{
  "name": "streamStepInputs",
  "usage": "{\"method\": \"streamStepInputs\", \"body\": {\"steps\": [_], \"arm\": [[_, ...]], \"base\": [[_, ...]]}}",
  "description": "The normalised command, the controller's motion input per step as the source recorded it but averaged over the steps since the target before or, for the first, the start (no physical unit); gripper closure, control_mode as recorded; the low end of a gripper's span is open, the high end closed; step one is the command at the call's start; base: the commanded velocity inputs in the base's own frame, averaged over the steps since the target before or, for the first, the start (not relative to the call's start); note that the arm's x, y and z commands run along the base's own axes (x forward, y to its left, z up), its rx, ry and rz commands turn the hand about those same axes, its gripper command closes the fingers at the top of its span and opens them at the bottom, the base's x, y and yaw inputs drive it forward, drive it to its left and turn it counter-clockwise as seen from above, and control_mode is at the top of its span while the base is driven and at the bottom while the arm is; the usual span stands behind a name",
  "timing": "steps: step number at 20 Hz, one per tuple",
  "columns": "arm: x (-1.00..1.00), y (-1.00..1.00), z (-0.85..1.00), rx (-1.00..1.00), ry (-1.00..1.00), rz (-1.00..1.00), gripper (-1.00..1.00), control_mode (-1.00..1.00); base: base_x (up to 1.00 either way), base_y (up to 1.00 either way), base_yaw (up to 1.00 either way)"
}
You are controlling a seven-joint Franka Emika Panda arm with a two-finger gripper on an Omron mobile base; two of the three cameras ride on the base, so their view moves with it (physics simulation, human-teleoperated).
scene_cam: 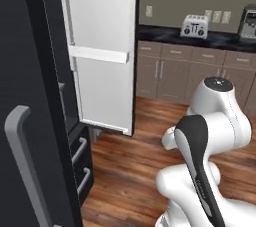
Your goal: Gather the onion and garlic from the fridge and place them on a tray on the dining counter. Then gather the fishs from the fridge and place them on the other tray.
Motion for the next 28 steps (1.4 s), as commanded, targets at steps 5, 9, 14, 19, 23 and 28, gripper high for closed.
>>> {"method": "streamStepInputs", "body": {"steps": [5,9,14,19,23,28], "arm": [[0.00,0.00,0.00,0.00,0.00,0.00,-1.00,1.00],[0.00,0.00,0.00,0.00,0.00,0.00,-1.00,1.00],[0.00,0.00,0.00,0.00,0.00,0.00,-1.00,1.00],[0.00,0.00,0.00,0.00,0.00,0.00,-1.00,1.00],[0.00,0.00,0.00,0.00,0.00,0.00,-1.00,1.00],[0.00,0.00,0.00,0.00,0.00,0.00,-1.00,1.00]], "base": [[0.67,0.20,0.38],[0.61,0.02,0.46],[0.41,0.00,0.47],[0.33,0.00,0.47],[0.38,-0.03,0.48],[0.51,-0.16,0.46]]}}
